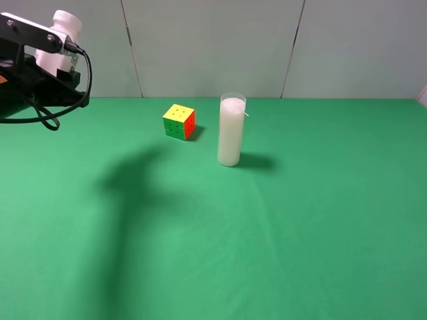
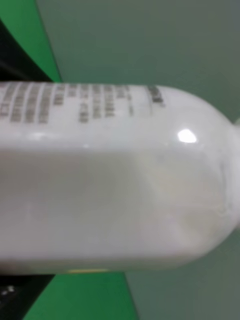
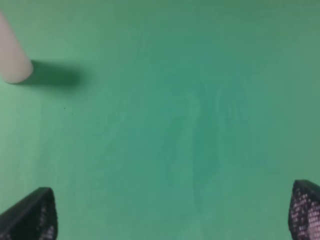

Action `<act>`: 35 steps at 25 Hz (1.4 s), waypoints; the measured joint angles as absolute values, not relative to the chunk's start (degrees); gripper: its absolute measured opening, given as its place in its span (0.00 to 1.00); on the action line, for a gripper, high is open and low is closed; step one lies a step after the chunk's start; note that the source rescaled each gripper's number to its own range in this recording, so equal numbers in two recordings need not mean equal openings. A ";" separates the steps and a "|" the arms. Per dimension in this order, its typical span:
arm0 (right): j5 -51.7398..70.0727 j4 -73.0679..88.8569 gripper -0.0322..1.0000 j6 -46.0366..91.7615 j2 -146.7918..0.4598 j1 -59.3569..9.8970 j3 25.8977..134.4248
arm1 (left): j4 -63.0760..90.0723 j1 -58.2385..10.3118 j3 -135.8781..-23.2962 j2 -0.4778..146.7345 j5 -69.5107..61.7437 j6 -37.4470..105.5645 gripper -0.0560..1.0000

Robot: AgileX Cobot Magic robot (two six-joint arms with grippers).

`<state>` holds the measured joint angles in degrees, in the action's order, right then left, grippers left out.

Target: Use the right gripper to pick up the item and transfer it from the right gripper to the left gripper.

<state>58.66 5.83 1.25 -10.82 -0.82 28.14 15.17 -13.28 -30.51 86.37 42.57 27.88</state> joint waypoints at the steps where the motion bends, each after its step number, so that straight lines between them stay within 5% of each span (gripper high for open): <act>1: 58.66 5.83 1.00 1.25 -10.82 -0.82 28.14 | 14.58 -13.28 -30.24 87.41 43.40 27.30 0.06; 16: 58.66 5.83 1.00 1.25 -10.82 -0.82 28.14 | 7.42 -13.28 -27.27 105.74 66.04 17.59 0.05; 35: 58.43 5.83 1.00 1.25 -10.82 -0.82 28.14 | 6.02 -13.28 -27.28 114.02 66.99 11.35 0.05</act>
